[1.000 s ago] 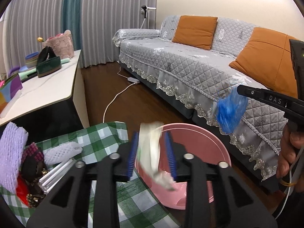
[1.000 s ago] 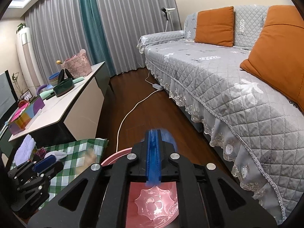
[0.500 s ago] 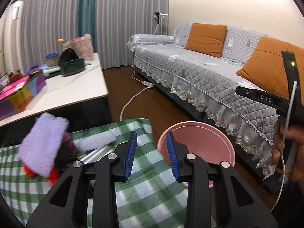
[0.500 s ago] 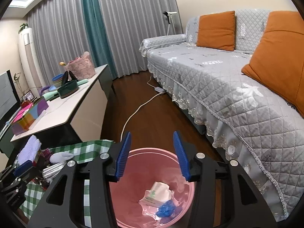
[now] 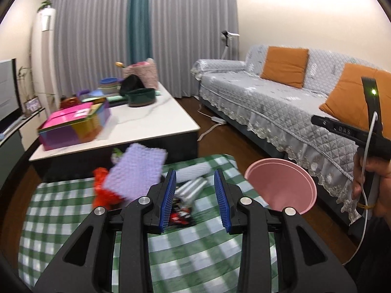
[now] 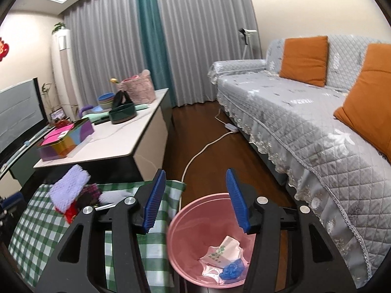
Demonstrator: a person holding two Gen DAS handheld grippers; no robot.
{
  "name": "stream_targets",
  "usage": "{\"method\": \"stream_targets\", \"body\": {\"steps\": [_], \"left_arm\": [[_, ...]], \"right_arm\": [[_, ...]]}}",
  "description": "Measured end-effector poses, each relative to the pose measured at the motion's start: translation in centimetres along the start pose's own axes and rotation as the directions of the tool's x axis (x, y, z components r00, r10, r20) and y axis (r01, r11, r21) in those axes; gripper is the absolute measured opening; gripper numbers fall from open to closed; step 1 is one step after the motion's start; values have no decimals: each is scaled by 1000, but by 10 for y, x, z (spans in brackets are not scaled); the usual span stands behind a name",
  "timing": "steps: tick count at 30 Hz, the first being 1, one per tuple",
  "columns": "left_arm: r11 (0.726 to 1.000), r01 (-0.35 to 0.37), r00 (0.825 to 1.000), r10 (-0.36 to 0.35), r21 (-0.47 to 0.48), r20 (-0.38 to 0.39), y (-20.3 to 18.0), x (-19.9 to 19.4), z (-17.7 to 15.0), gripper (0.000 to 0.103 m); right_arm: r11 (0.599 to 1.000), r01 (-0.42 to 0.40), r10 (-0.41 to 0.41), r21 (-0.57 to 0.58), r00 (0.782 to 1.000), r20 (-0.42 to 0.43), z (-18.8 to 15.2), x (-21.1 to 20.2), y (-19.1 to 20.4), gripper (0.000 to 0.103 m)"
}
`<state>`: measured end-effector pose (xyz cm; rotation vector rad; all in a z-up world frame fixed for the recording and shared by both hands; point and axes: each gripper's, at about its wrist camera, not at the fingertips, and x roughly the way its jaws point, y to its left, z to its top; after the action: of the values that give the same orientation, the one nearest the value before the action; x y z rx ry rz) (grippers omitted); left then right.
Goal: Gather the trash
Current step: 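Move both open grippers back over the table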
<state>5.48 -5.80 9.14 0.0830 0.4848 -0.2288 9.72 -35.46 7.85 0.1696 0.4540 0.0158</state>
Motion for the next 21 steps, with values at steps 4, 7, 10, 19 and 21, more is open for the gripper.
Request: {"method": "stream_targets", "body": {"steps": [4,7,10,19,21], "left_arm": [[999,-34,999,34,-41,15,21,-15,-9,33],[997,-52,999,53,-60,9,33,-20,-19,33],[994,-67,998,68,-81,2,43,-22,-26,33],[986,-115,993,117,-117,13,69,-32,-31,33],[985,-120,992,123,-122,15,73,-33,-32,33]], "right_arm": [[1000,-17,17,-18,1000,-4,-3,-5,11,52],[999,-25,25,-25,1000,-8,-6,-7,17,52],[999,-30,30,-28,999,-14,-8,-7,21,52],[998,-67,67,8,997,-45,-15,5,38,52],[997,-75,75,2,996,-50,-17,7,45,52]]}}
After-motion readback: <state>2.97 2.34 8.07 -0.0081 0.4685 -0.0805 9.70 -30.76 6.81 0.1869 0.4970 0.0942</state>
